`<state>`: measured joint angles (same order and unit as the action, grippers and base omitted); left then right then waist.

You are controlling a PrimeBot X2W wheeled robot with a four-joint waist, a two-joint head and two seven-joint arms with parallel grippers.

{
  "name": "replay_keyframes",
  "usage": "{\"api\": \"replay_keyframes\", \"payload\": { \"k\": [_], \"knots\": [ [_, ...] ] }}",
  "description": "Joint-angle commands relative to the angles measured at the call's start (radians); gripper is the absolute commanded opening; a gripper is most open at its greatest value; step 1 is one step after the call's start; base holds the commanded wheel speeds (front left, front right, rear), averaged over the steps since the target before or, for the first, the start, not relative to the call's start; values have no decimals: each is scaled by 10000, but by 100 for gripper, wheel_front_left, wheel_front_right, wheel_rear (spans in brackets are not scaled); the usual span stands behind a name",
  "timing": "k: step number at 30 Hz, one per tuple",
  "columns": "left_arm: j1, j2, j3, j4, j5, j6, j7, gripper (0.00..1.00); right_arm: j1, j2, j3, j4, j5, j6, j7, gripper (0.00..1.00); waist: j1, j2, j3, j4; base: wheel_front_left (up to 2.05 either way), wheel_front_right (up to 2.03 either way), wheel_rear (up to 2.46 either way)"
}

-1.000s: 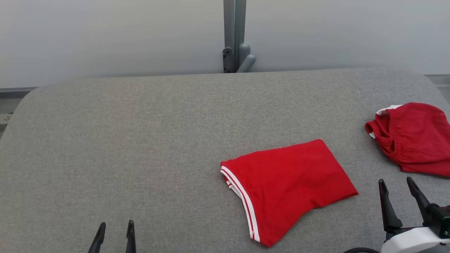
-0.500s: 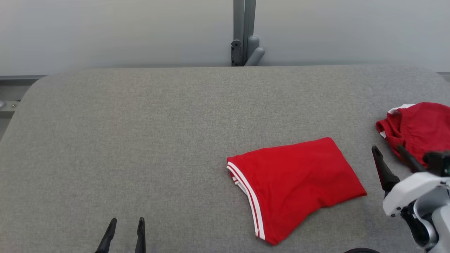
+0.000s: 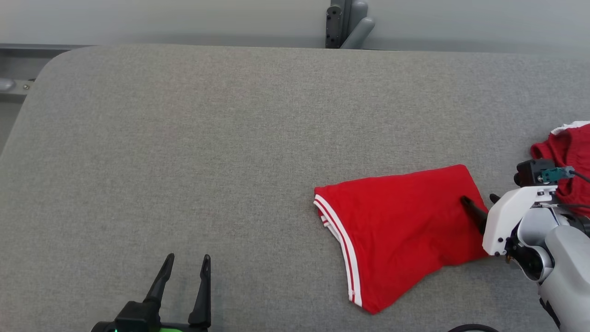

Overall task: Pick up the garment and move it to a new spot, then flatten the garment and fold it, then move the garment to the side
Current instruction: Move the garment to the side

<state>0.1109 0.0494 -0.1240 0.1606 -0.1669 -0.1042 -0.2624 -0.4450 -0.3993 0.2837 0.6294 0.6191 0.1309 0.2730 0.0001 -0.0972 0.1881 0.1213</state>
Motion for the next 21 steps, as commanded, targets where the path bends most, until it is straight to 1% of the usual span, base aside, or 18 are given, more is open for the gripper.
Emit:
{"api": "replay_keyframes", "payload": {
  "k": [1,6,7,8,11,13,15,16,21],
  "knots": [
    [-149,24,10,-28,-52,99,-23,100,-149,-35,155,240,121,-6,-7,100,-1,-2,222,231,0,0,0],
    [-296,24,-48,-133,-164,241,-25,100,-289,12,602,819,750,-6,-34,100,-1,-2,315,230,0,0,0],
    [-315,24,-70,-151,-191,267,-25,100,-317,-2,761,736,913,-5,-126,41,-1,-2,326,195,0,0,0],
    [-342,24,-89,-178,-227,288,-23,100,-391,-35,862,638,1092,-5,-181,0,-1,-2,340,140,0,0,0],
    [-389,24,-65,-349,-354,415,-25,100,-802,-211,1353,68,1652,-3,-211,0,-1,-2,423,-180,0,0,0],
    [-390,23,-29,-465,-380,449,-25,100,-1191,-303,1682,-407,1997,-3,-138,0,-1,-2,506,-521,0,0,0],
    [-454,24,-9,-555,-409,476,-23,100,-1636,-542,1852,-793,2329,-5,-53,0,-1,-2,614,-877,0,0,0],
    [-454,24,-9,-555,-409,476,-23,100,-1636,-542,1852,-793,2329,-5,-53,0,-1,-2,614,-877,0,0,0],
    [-744,26,32,-762,-291,488,-22,100,-2732,-1238,1847,-1131,2861,-9,198,0,-1,-2,899,-1715,0,0,0]
  ]
}}
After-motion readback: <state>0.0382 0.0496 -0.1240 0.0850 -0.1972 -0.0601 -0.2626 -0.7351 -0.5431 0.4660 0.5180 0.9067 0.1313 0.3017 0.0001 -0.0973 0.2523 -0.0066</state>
